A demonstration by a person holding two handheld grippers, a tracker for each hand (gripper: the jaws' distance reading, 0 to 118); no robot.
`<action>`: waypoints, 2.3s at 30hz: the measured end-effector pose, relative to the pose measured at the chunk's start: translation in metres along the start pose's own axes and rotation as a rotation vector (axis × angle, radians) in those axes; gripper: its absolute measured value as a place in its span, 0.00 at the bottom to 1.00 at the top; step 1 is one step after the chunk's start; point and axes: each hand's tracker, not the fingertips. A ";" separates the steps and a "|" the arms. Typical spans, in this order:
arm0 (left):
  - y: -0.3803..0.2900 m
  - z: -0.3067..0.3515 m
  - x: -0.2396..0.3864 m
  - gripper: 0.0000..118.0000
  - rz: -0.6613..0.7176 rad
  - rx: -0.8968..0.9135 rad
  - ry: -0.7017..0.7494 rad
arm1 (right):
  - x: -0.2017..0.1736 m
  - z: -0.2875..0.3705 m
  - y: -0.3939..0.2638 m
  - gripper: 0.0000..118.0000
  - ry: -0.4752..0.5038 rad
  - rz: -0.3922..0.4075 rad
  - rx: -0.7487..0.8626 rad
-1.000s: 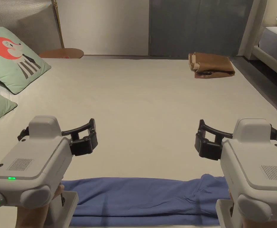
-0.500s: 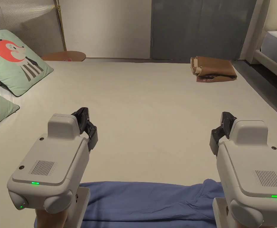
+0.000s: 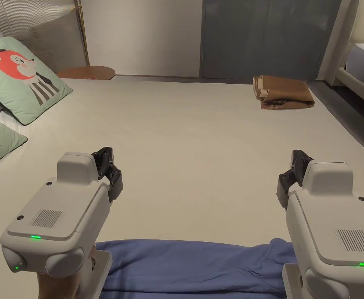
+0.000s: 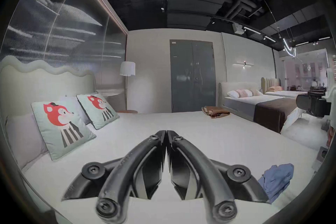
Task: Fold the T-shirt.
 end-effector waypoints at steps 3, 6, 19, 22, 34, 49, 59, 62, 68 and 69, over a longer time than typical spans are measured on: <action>-0.002 -0.008 -0.028 0.00 0.175 -0.151 -0.121 | -0.002 -0.003 0.000 0.00 0.006 0.002 -0.007; -0.016 -0.019 -0.070 0.00 0.422 -0.329 -0.239 | -0.003 -0.006 -0.001 0.00 0.012 0.009 -0.014; -0.124 -0.025 -0.198 0.00 0.796 -0.781 -0.261 | -0.008 -0.022 -0.015 0.00 0.004 0.018 -0.071; -0.144 -0.023 -0.214 0.41 0.850 -0.809 -0.231 | -0.009 -0.029 -0.026 0.01 0.005 0.015 -0.086; -0.191 -0.050 -0.249 0.53 0.833 -0.847 -0.194 | -0.012 -0.034 -0.033 0.01 0.009 0.028 -0.104; -0.134 -0.031 -0.163 0.06 0.662 -0.800 -0.159 | -0.001 -0.032 -0.031 0.01 -0.016 0.009 -0.104; -0.087 -0.011 -0.224 0.06 0.529 -0.765 0.019 | 0.001 -0.030 -0.028 0.01 -0.005 -0.011 -0.091; -0.085 -0.011 -0.214 0.06 0.532 -0.758 0.018 | -0.003 -0.023 -0.023 0.01 0.000 -0.003 -0.090; -0.079 -0.033 -0.138 0.06 0.510 -0.771 -0.114 | -0.002 -0.017 -0.023 0.01 0.008 -0.008 -0.088; -0.079 -0.037 -0.122 0.06 0.521 -0.782 -0.151 | -0.001 -0.018 -0.025 0.01 0.009 -0.006 -0.089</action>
